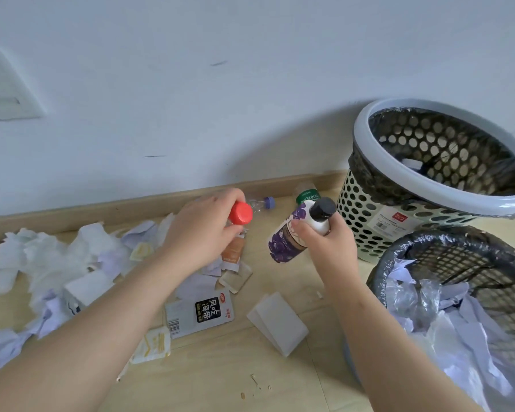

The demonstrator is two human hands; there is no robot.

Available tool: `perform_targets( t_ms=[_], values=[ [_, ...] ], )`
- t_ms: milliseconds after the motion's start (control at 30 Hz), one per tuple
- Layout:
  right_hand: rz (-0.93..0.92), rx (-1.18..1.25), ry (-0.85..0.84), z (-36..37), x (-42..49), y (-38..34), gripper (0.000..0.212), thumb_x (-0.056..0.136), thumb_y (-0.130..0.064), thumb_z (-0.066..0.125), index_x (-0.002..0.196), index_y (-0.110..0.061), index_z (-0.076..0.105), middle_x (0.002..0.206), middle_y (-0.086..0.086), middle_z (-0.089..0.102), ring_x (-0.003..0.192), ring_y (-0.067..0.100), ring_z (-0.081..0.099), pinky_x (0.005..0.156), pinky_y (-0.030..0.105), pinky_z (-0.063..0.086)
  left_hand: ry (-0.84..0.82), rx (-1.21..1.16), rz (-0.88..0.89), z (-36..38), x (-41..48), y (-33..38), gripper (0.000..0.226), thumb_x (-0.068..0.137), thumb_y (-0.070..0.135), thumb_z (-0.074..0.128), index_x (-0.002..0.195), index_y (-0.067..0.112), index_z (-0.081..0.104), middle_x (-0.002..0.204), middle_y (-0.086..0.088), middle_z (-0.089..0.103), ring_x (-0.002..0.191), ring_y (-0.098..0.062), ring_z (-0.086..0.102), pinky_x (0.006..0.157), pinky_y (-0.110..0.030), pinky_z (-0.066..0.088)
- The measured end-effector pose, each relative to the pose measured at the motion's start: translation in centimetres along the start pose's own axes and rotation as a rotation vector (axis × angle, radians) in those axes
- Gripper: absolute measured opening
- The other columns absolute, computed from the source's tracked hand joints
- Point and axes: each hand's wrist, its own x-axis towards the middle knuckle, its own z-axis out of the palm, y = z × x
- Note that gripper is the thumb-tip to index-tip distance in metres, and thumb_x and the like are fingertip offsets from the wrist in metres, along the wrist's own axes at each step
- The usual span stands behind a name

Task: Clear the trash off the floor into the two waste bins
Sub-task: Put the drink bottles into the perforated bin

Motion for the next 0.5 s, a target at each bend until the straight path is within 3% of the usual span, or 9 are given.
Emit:
perform_targets(
  t_ms=[133,233,300,367,500],
  values=[
    [-0.062,0.077,0.082,-1.4,0.7,-3.0,0.011,0.079,-0.022,0.069,0.084,-0.027,0.061,0.082,-0.010,0.067,0.081,0.008,0.063,0.078,0.027,0.049,0.210,-0.388,-0.003,-2.7,2.2,3.4,0.035,0.085,0.016,0.063,0.116,0.021,0.048,0.108,0.007,0.057,0.100,-0.019,0.051,0.078,-0.026,0.035],
    [-0.152,0.140,0.179,-3.1,1.0,-5.5,0.013,0.079,-0.021,0.069,0.086,-0.030,0.062,0.070,-0.018,0.064,0.071,-0.002,0.060,0.074,0.021,0.047,0.383,-0.624,0.036,-4.2,3.6,5.9,0.033,0.084,0.013,0.066,0.107,0.027,0.048,0.098,0.020,0.057,0.106,-0.011,0.055,0.094,-0.032,0.046],
    [-0.199,0.183,0.281,-4.7,1.1,-6.9,0.010,0.080,-0.022,0.068,0.084,-0.026,0.060,0.059,-0.019,0.055,0.061,-0.003,0.051,0.066,0.019,0.042,0.485,-0.768,0.098,-5.1,4.2,8.3,0.035,0.084,0.011,0.066,0.096,0.035,0.045,0.096,0.025,0.055,0.107,-0.007,0.056,0.091,-0.020,0.048],
    [-0.243,0.262,0.384,-6.0,1.3,-8.1,0.010,0.079,-0.023,0.067,0.081,-0.022,0.057,0.063,-0.012,0.053,0.064,0.005,0.049,0.067,0.024,0.043,0.570,-0.864,0.162,-5.8,4.7,10.5,0.038,0.084,0.010,0.066,0.092,0.038,0.042,0.096,0.023,0.055,0.107,-0.006,0.057,0.086,-0.009,0.047],
    [-0.320,0.412,0.597,-8.6,1.6,-9.3,0.013,0.082,-0.021,0.066,0.083,-0.029,0.056,0.075,-0.014,0.060,0.069,0.001,0.056,0.071,0.022,0.046,0.583,-0.948,0.290,-6.1,6.5,15.2,0.035,0.084,0.012,0.064,0.096,0.035,0.040,0.098,0.022,0.054,0.105,-0.005,0.057,0.088,-0.016,0.049]
  ],
)
